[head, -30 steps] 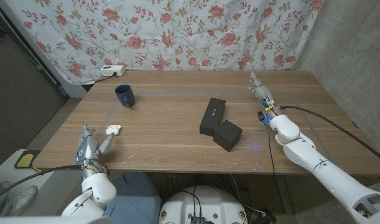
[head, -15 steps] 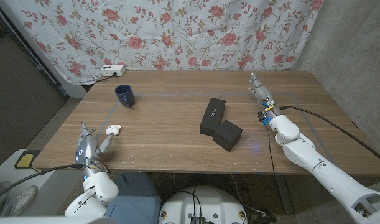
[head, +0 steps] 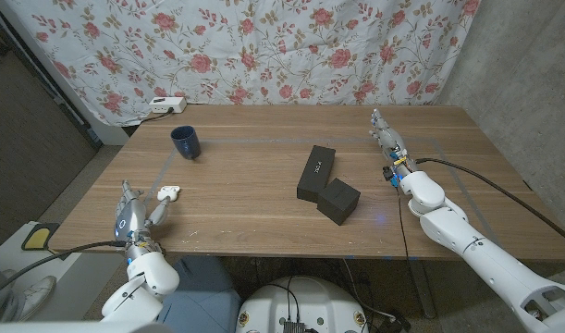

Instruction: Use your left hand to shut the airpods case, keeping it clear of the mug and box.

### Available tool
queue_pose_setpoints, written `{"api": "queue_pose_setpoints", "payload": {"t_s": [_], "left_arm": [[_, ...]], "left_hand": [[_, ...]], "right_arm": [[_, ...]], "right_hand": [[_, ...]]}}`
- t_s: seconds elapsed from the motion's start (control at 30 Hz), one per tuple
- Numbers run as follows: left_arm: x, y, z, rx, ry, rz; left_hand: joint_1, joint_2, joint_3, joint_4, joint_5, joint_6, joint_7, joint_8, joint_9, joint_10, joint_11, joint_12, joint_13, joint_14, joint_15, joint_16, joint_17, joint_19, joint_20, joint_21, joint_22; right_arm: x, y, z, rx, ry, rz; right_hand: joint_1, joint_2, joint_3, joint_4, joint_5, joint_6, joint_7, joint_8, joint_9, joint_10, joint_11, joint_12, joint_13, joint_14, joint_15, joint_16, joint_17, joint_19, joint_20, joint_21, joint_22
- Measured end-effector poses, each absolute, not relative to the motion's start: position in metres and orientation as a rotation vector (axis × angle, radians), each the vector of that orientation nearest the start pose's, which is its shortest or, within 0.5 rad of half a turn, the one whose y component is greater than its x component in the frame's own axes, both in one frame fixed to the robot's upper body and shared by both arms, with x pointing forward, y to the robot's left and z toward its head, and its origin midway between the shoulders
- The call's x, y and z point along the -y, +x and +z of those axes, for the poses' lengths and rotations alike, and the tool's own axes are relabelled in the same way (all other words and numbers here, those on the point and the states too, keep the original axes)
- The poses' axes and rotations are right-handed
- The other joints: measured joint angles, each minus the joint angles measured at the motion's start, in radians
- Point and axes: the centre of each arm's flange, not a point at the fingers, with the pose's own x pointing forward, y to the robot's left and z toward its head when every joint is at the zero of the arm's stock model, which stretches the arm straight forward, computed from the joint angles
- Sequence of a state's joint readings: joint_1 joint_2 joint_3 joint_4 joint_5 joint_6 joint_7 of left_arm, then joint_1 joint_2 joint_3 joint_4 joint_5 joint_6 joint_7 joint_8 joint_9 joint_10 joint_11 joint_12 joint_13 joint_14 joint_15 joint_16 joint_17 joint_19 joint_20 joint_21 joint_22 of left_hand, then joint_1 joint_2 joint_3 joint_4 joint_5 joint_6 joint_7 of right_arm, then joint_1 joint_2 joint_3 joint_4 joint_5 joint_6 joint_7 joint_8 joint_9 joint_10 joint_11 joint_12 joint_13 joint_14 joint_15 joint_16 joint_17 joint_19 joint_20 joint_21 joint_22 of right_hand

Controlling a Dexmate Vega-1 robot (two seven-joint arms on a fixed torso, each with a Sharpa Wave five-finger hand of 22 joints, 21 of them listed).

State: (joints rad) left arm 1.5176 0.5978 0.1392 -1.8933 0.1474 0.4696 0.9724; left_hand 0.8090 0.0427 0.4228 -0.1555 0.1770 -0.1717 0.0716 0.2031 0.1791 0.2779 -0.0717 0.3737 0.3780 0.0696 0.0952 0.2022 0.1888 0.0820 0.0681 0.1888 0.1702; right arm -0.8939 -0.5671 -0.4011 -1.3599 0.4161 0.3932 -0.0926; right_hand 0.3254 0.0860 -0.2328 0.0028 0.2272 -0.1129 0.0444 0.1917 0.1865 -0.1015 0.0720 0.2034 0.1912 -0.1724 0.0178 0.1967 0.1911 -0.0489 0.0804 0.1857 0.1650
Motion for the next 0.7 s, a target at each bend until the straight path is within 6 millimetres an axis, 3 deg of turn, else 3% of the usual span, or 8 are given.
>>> {"api": "queue_pose_setpoints", "payload": {"t_s": [0.7], "left_arm": [[-0.3889,0.4844,-0.1824,0.223,0.749,0.911]], "left_hand": [[-0.001,-0.001,-0.011,0.006,0.0,-0.003,0.011,-0.004,0.0,-0.005,0.002,0.026,0.027,0.0,0.011,-0.008,0.0,0.004,0.014,0.0,0.0]], "right_arm": [[0.287,0.6336,-0.0326,0.697,-0.189,0.142]], "right_hand": [[0.0,0.0,0.0,0.0,0.0,0.004,-0.004,0.0,0.0,0.0,0.0,0.0,0.0,0.003,-0.003,0.0,0.0,0.0,0.0,0.0,0.0]]}}
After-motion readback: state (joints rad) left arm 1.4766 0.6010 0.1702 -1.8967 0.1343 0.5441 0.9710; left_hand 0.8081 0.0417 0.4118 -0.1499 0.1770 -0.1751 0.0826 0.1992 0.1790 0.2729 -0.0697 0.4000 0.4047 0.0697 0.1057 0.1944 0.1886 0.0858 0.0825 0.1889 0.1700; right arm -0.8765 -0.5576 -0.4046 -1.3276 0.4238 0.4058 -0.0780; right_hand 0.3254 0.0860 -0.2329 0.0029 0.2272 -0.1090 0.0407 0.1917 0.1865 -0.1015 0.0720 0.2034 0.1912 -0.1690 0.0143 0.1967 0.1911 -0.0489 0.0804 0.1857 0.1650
